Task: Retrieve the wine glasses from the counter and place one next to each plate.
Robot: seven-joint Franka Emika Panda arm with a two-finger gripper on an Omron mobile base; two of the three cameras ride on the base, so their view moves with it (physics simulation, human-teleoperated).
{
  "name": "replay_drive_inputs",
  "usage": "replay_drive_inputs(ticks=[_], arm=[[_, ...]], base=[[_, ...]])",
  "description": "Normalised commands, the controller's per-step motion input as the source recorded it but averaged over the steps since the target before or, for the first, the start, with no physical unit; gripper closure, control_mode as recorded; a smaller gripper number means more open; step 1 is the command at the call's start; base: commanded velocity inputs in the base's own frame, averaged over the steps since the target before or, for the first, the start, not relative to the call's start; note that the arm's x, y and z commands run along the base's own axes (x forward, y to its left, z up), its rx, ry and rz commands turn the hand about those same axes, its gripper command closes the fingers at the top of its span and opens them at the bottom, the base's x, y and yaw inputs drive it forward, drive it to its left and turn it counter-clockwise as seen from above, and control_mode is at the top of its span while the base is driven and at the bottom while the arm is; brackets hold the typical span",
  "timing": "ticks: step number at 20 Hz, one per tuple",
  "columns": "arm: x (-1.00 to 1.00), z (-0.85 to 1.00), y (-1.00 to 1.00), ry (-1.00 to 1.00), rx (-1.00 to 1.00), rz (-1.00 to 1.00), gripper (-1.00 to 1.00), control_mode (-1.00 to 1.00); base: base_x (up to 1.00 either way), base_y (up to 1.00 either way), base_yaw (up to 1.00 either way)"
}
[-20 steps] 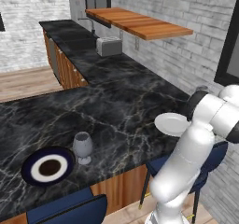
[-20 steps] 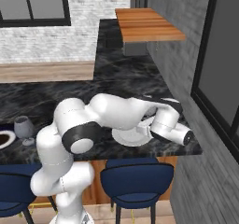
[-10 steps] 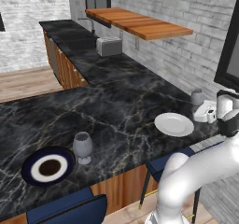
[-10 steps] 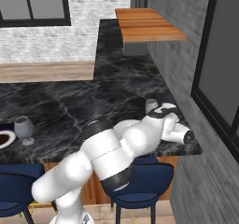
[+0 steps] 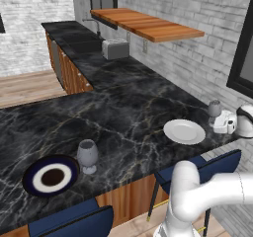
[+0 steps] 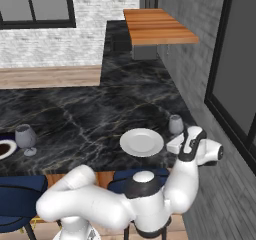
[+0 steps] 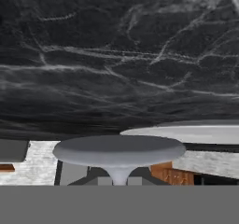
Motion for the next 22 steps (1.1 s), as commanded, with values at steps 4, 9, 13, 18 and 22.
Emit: replay_drive_inputs(ticks=[4,9,13,18,22], arm=[[0.27,-0.30,-0.04,0.00,0.00,0.01,1.00,-1.00],[0.34,-0.32,0.00,0.00,0.00,0.00,1.00,-1.00],[0.42,-0.33,-0.07,0.00,0.00,0.01,1.00,-1.00],[0.36,-0.31,-0.13,0.00,0.00,0.04,1.00,-1.00],[0.05,-0.29,0.00,0.00,0.00,0.01,1.00,-1.00]], base=[[0.00,0.00,0.00],[0.00,0.00,0.00],[0.00,0.00,0.00],[0.00,0.00,0.00],[0.00,0.00,0.00]])
